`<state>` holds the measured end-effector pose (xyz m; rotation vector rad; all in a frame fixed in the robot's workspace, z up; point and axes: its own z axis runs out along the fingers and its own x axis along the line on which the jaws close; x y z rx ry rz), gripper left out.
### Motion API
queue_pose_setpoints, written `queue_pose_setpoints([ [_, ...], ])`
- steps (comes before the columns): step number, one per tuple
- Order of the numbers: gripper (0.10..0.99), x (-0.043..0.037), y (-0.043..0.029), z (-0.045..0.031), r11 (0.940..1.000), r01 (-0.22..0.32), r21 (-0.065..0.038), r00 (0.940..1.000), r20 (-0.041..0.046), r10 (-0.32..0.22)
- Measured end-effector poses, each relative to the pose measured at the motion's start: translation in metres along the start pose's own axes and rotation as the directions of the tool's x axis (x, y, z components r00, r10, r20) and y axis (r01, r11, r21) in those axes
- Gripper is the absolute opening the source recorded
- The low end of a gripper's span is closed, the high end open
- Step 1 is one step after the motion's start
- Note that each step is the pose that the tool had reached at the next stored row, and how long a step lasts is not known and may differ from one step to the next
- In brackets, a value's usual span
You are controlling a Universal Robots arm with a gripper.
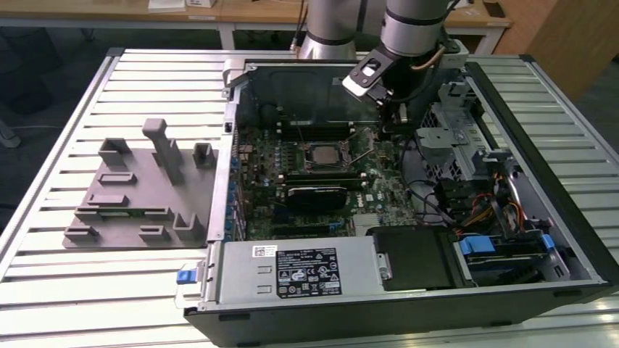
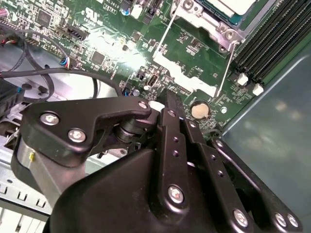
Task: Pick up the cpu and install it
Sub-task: 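Close the cpu cover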
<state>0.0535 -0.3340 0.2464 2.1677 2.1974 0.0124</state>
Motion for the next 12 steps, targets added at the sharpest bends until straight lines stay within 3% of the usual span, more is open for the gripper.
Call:
queue_pose_setpoints([
  [4, 0.106, 0.0000, 0.0000, 0.0002, 1.0000, 0.000, 0.000, 1.0000, 0.0000, 0.000],
  [12, 0.106, 0.0011, -0.0030, 0.0085, 1.0000, 0.000, 0.000, 1.0000, 0.0000, 0.000],
])
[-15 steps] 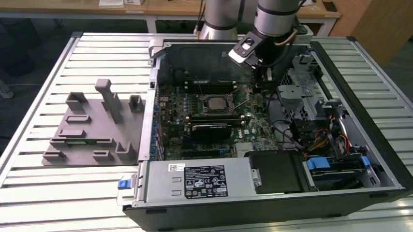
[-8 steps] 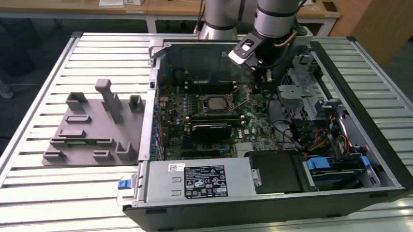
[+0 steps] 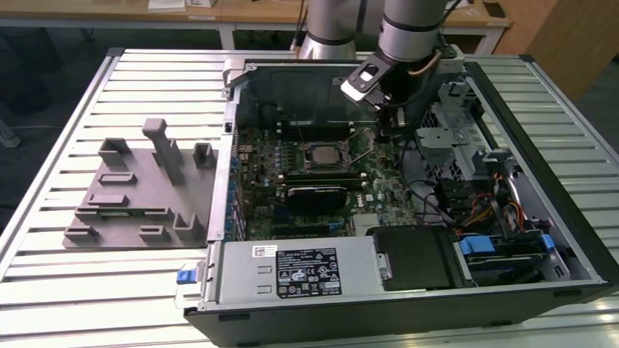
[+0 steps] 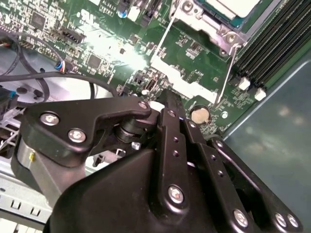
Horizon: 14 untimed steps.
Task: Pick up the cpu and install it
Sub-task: 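Close the cpu cover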
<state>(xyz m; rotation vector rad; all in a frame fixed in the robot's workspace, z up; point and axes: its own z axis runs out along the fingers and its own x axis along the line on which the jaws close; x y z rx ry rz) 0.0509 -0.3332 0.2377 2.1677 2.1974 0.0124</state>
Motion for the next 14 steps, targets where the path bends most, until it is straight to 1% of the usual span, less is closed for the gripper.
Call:
queue_pose_setpoints([
  [7, 0.106, 0.0010, -0.0133, 0.0000, 1.0000, 0.000, 0.000, 1.0000, -0.0002, 0.000],
  [11, 0.106, 0.0012, -0.0255, -0.0005, 1.0000, 0.000, -0.001, 1.0000, -0.0004, 0.000],
  [14, 0.106, 0.0013, -0.0372, -0.0011, 1.0000, 0.000, -0.002, 1.0000, -0.0004, 0.000],
])
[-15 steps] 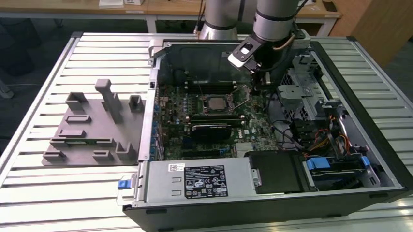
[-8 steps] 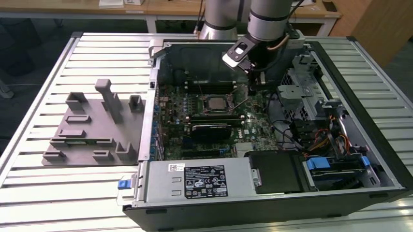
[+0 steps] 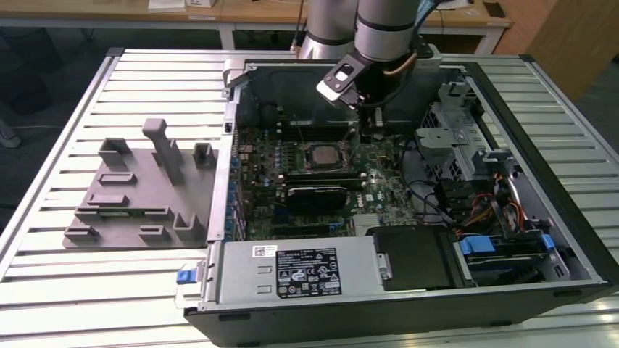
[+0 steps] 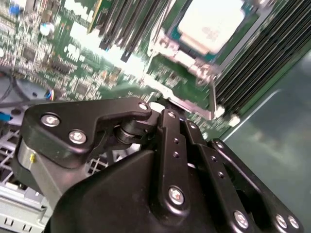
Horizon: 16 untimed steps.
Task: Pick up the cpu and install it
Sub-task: 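Close the cpu cover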
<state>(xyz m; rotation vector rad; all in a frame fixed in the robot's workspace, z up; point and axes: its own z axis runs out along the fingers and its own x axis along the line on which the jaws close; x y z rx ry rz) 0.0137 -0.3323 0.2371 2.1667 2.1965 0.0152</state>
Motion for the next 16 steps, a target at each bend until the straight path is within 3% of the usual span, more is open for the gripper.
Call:
queue_pose_setpoints([
  [7, 0.106, 0.0003, -0.0186, -0.0008, 1.0000, 0.000, -0.001, 1.0000, 0.0001, 0.000],
  [14, 0.106, 0.0003, -0.0205, -0.0008, 1.0000, 0.000, 0.000, 1.0000, -0.0001, 0.000],
  [16, 0.106, 0.0003, -0.0204, 0.0000, 0.9997, 0.001, 0.025, 1.0000, 0.0001, -0.001],
])
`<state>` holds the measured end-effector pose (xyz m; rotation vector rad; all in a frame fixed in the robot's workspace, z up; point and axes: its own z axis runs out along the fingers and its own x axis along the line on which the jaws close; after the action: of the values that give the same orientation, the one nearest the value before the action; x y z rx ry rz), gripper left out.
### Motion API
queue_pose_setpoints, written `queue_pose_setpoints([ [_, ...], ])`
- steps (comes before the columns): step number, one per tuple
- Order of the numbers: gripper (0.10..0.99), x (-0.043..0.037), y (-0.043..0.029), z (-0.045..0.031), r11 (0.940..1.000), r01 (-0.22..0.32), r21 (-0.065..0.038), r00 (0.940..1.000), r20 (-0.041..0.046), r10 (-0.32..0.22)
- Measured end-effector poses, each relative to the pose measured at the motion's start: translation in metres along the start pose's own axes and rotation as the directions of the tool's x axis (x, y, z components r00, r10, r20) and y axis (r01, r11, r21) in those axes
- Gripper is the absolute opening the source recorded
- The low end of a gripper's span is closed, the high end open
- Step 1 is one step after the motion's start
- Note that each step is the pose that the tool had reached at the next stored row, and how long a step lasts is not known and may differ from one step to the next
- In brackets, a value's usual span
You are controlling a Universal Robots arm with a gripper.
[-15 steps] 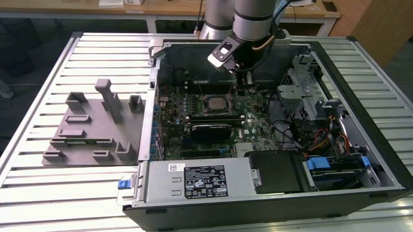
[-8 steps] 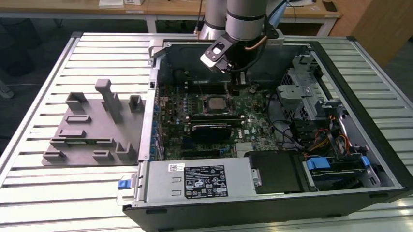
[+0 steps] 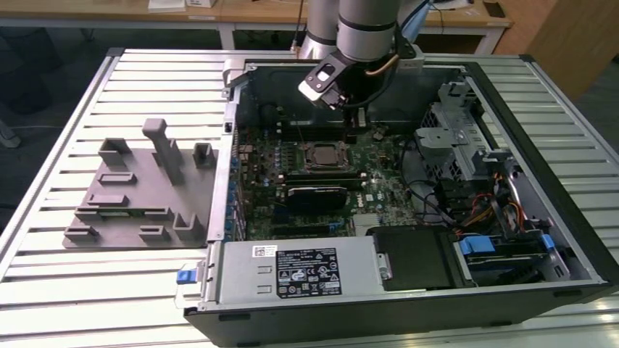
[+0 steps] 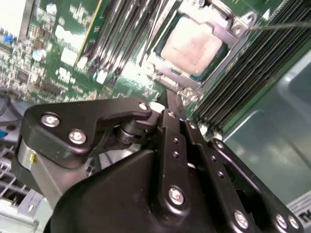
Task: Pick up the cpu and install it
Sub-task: 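Close the cpu cover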
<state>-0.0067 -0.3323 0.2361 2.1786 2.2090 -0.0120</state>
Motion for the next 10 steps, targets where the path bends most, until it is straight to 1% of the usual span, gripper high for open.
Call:
queue_pose_setpoints([
  [1, 0.106, 0.0000, 0.0001, 0.0002, 1.0000, 0.000, 0.008, 1.0000, 0.0009, 0.000],
  [2, 0.106, 0.0000, 0.0000, 0.0002, 0.9999, 0.000, 0.010, 1.0000, 0.0014, 0.000],
  [6, 0.106, 0.0000, -0.0002, 0.0002, 1.0000, 0.000, 0.010, 1.0000, 0.0015, 0.000],
  [8, 0.106, 0.0001, -0.0028, 0.0010, 1.0000, 0.001, 0.008, 1.0000, 0.0010, -0.001],
  [10, 0.106, 0.0001, -0.0077, 0.0021, 1.0000, 0.000, 0.007, 1.0000, 0.0014, 0.000],
])
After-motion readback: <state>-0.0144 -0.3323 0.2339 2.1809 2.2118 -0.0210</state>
